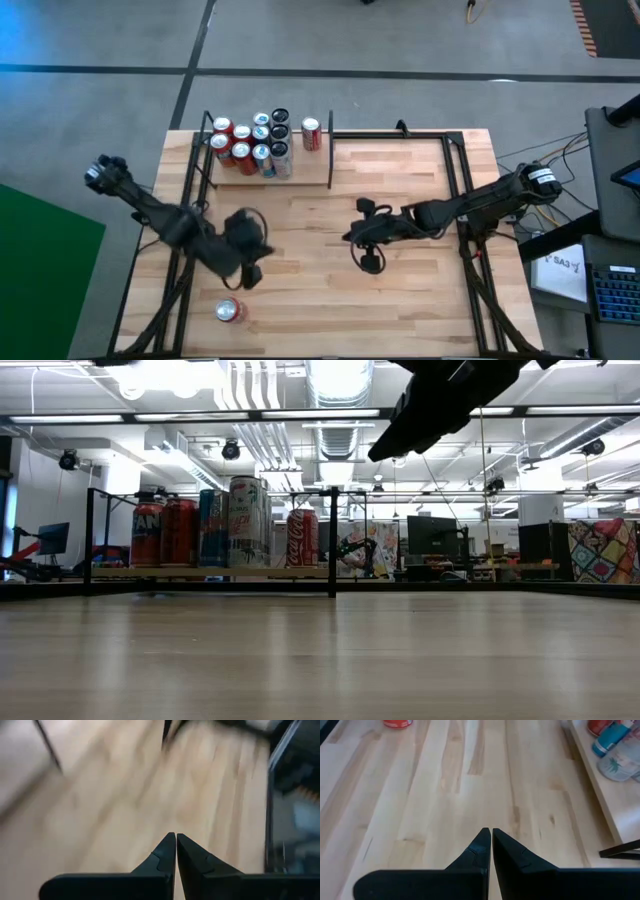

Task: Place canned beverage on shelf
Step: Put the orange soda can on the shelf aligned with the other orange soda cans

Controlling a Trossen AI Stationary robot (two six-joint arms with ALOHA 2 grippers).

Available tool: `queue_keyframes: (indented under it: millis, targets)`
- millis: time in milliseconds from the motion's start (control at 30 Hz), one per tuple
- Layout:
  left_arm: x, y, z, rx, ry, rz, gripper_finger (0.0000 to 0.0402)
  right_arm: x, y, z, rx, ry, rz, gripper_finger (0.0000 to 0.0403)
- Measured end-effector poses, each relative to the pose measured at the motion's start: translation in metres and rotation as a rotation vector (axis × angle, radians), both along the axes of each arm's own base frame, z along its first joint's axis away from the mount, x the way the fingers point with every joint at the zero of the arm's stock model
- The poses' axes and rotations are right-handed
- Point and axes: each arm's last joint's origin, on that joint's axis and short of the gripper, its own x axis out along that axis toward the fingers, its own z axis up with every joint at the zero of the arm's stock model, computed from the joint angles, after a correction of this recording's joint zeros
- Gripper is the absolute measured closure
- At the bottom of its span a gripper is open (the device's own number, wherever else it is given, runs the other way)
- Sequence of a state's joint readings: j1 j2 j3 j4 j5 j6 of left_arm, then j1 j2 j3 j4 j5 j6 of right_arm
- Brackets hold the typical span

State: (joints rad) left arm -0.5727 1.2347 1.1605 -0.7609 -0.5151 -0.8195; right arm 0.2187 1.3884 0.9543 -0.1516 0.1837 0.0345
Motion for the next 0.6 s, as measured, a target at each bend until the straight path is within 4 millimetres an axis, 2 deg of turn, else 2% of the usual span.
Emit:
queue_keyframes:
  millis: [233,400,600]
  targets:
    - [-0.002,-0.052,-0.005,-0.115,0.391,0.092,0.0402,0.000,0.001,0.000,0.016,0.000,-0.009,0.0394]
    - [-0.008,-0.081,-0.012,-0.081,0.627,0.243,0.0402,0.000,0.001,0.000,0.030,0.001,-0.018,0.0394]
    - [-0.007,-0.111,-0.027,-0.068,0.736,0.265,0.0402,-0.002,0.008,0.000,0.036,0.002,-0.003,0.0394]
